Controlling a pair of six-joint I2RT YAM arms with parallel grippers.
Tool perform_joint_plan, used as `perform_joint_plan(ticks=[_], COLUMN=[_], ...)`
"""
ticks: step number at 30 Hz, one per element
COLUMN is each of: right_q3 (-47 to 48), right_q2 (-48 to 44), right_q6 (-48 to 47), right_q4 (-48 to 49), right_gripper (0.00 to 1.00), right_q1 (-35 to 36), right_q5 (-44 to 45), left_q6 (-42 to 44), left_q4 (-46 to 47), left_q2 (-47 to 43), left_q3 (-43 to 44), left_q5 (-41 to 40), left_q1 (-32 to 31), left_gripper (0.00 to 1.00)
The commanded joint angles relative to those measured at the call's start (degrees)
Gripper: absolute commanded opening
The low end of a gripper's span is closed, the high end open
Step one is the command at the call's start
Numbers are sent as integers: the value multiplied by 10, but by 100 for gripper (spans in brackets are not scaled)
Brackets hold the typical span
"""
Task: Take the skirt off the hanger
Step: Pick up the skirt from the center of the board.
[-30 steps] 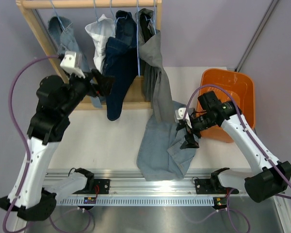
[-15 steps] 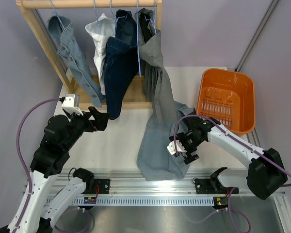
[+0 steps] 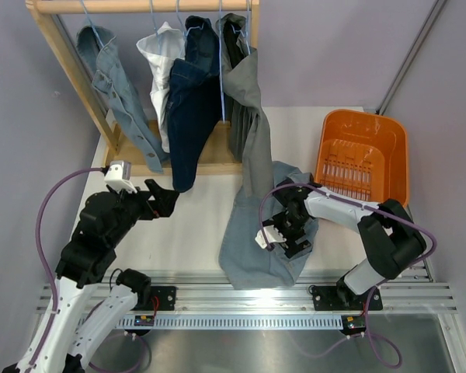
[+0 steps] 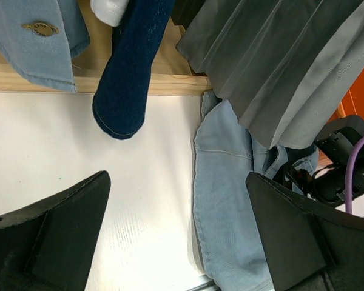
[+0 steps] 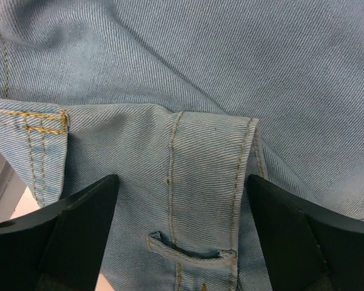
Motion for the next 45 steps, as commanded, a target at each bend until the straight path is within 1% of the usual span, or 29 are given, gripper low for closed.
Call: perform_joint_plan(ticks=[1,4,5,7,8,11,12,13,14,15,17,20,23,24,26,27,29,30,31,34,35,36,38,39,41,42,43,44,45], right_q3=[12,17,19,24,26,32,37,39,41,44,50,75,120,150,185,223,261,297,318,400,422,469,517,561,598,630,642,653,673], right_q2=[27,42,44,47,46,38,29,23,14,3,-44,-124,-202,-230,-248,-259,-268,-272,-278,-285,-285,-285,-273,-263,-249,-243,-230,-225,-219], right_q6=[20,51,59,86,95,123,143,153,163,181,200,246,276,294,318,327,356,368,378,440,460,506,555,606,664,710,735,799,821], right_q4=[1,0,-1,0,-1,-8,-11,-14,-18,-27,-38,-82,-104,-116,-137,-144,-152,-152,-150,-124,-115,-91,-66,-35,0,35,53,75,112], right_gripper=[92,75,62,48,36,20,9,3,0,0,0,0,0,0,0,0,0,0,0,0,0,0,0,0,0,0,0,0,0], right_q1=[16,23,25,27,26,28,28,27,28,28,28,25,11,-7,-31,-64,-107,-128,-162,-214,-246,-260,-300,-312,-334,-353,-363,-380,-402], right_q5=[26,27,26,22,18,-1,-7,-22,-30,-40,-76,-120,-156,-164,-188,-198,-234,-243,-252,-277,-281,-285,-287,-285,-269,-266,-246,-224,-210], left_q6=[-6,-5,-4,-3,-3,-3,0,0,1,5,8,15,20,21,22,24,29,31,33,42,44,48,51,56,60,65,66,68,72], left_q4=[29,36,37,43,45,51,53,52,54,54,56,59,69,75,83,89,94,99,99,106,108,112,115,117,121,123,123,123,123], left_q2=[-4,-2,-1,1,0,0,0,0,1,1,2,5,10,11,17,18,24,27,30,39,40,46,49,50,54,56,57,57,58], left_q3=[-6,-13,-14,-19,-21,-27,-28,-28,-29,-29,-29,-27,-28,-28,-28,-28,-27,-26,-22,-19,-15,-14,-10,-9,-7,-6,-6,-5,-4], left_q5=[17,21,23,24,25,30,30,30,31,30,31,36,42,44,49,50,52,51,52,51,50,50,51,51,51,51,51,50,50], left_q1=[-1,-1,-1,-1,0,0,-1,0,-1,0,0,-1,-1,-1,-1,-1,-1,-1,-1,0,0,-1,-1,0,0,-1,-1,0,0], left_gripper=[99,99,99,99,99,99,99,99,99,99,99,99,99,99,99,99,99,99,99,99,99,99,99,99,99,99,99,99,99])
